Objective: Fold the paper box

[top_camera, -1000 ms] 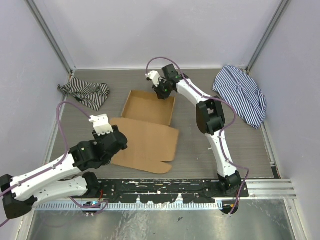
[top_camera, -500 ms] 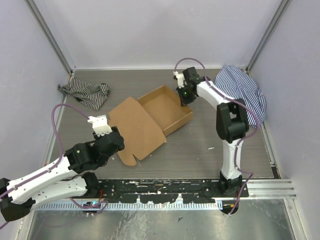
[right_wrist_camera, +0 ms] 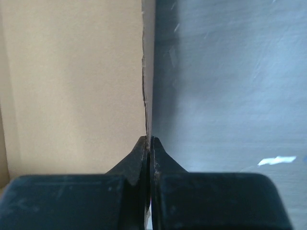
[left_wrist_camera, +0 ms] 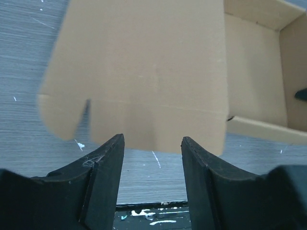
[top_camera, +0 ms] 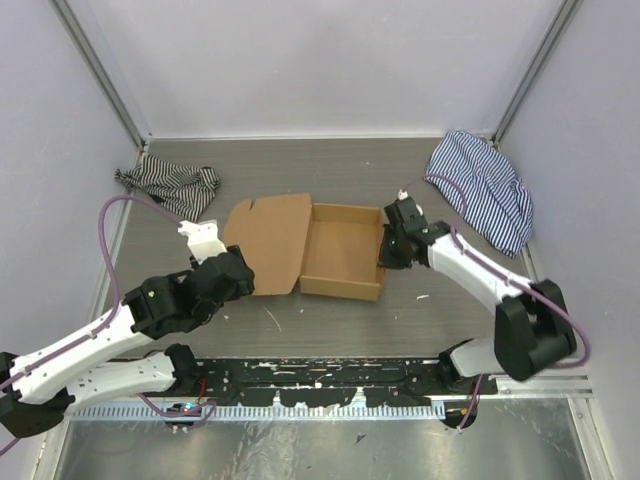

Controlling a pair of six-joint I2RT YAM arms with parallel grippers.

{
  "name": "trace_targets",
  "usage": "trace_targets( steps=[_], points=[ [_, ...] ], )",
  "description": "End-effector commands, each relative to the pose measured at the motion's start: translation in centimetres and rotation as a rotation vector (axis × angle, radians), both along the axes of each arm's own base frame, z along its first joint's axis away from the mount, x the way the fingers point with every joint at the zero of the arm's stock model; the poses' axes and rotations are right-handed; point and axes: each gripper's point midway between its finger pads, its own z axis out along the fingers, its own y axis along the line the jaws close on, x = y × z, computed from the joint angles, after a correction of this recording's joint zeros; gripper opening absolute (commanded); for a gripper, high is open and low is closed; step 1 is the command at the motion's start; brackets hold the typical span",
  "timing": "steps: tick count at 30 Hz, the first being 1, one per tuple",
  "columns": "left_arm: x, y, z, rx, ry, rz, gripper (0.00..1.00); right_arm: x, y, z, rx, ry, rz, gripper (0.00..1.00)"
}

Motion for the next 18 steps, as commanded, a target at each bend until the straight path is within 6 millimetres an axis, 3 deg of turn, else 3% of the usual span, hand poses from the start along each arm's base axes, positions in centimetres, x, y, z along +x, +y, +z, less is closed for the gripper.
trace_targets(
  steps=[1,7,11,15,16,18],
  points=[
    [-0.4,-0.9,1.3,-0.006,0.029,-0.045,0.58,-2.5,3.4,3.7,0.169,-0.093,-0.191,0.01],
    [-0.5,-1.8,1.5,-0.04,0.04,-0.062,0.57,-5.9,1.3,5.2,0.27,-0.13,-0.51,0.01],
    [-0.5,-2.1,1.4,-0.045,0.044,-0.066,0.57,-6.9,-0.3,6.3,0.281,-0.182,-0.671,0.01],
    [-0.5,-2.4,1.4,-0.041,0.047,-0.075,0.57,-7.5,-0.8,6.1,0.304,-0.134,-0.826,0.01],
    [-0.4,-2.4,1.5,-0.04,0.047,-0.076,0.57,-7.6,-0.5,6.2,0.299,-0.13,-0.837,0.06],
    [-0.4,-2.5,1.4,-0.033,0.05,-0.076,0.57,-7.5,0.8,6.4,0.266,-0.122,-0.813,0.39]
  ],
)
